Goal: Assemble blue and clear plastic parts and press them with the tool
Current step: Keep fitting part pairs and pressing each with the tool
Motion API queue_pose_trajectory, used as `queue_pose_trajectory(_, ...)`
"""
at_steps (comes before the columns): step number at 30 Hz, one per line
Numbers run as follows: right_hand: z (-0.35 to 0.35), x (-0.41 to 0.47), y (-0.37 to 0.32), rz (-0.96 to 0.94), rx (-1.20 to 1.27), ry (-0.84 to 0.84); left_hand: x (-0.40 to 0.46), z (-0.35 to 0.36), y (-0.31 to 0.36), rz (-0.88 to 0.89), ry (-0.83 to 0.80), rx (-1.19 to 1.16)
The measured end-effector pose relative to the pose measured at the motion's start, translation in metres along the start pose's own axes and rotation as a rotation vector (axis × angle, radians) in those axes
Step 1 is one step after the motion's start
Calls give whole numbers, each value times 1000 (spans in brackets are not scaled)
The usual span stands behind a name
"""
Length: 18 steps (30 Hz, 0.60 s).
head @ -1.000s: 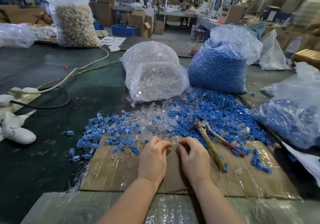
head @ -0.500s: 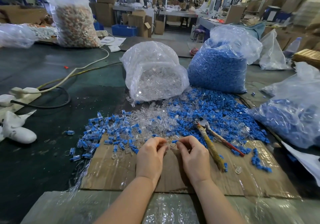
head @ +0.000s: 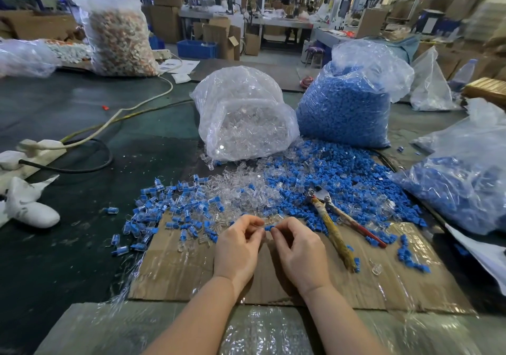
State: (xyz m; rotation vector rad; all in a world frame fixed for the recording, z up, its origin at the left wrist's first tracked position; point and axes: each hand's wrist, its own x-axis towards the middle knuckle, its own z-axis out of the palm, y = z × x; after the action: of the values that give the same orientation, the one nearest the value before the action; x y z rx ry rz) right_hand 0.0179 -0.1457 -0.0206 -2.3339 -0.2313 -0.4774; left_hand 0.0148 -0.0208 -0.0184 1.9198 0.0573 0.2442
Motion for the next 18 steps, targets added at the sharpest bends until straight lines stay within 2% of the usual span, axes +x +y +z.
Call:
queue_pose_trajectory(6,4,-1,0,-72,-125,-11,0,0,-1,-1,-37,-12)
queue_pose_trajectory(15,2,-2,-2,-127,-46,103,0,0,0,-5,-35,-100)
queue_pose_trajectory(18,1,-2,-1,-125,-21,82,0,0,1,0,-35,-124)
